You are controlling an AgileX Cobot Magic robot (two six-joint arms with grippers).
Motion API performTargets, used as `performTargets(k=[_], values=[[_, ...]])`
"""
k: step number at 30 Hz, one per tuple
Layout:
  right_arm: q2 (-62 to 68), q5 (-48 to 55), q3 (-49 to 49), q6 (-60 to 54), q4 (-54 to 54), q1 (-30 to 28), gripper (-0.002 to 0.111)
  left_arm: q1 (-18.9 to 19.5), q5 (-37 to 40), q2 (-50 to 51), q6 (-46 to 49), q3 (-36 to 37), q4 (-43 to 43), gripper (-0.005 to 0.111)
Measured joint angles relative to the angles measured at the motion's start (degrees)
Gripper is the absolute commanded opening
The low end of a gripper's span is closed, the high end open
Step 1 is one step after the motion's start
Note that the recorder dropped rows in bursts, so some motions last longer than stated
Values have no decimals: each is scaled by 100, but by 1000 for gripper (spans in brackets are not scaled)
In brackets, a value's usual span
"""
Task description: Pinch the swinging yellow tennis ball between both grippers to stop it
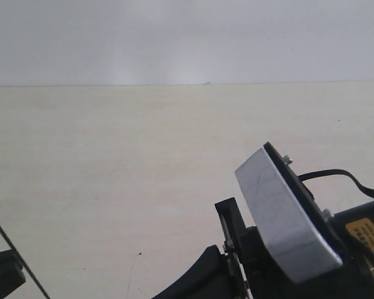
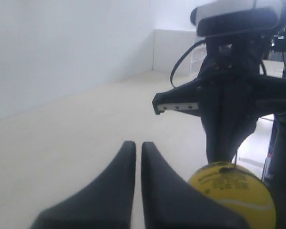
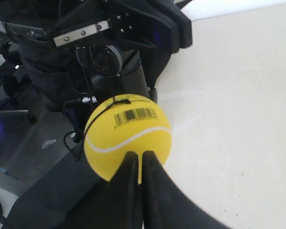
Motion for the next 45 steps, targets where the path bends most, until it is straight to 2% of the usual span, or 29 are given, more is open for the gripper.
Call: performTargets(k=[4,8,11,14,15,18,22,25,30,35,45], values=[[0,-11,0,11,0,0,0,0,-173,-659,-1028,0,573,5],[0,-22,0,11,0,0,0,0,-929,-888,-2154,0,1498,5],[0,-22,0,11,0,0,0,0,-1368,-895,-2490,9,1762,5],[0,-22,0,11,0,0,0,0,-1112,-708,-2555,9,1810,5],[0,-32,0,11,12,0,0,0,-778,-552,-2531,72,1736,5],[0,-32,0,11,33,0,0,106,-34,-199,-2070,134,1410,5],[0,-32,0,-155,197,0,0,227,531,540,-609,134,485,5],[9,223,0,-371,571,0,0,227,461,964,31,138,53,5],[535,-60,-10,-569,904,199,0,231,-983,2032,947,138,-204,5],[581,291,-70,-482,645,289,0,231,-648,2577,1362,138,-165,5],[358,346,-70,-321,346,289,0,231,-385,2577,1535,138,-228,5]])
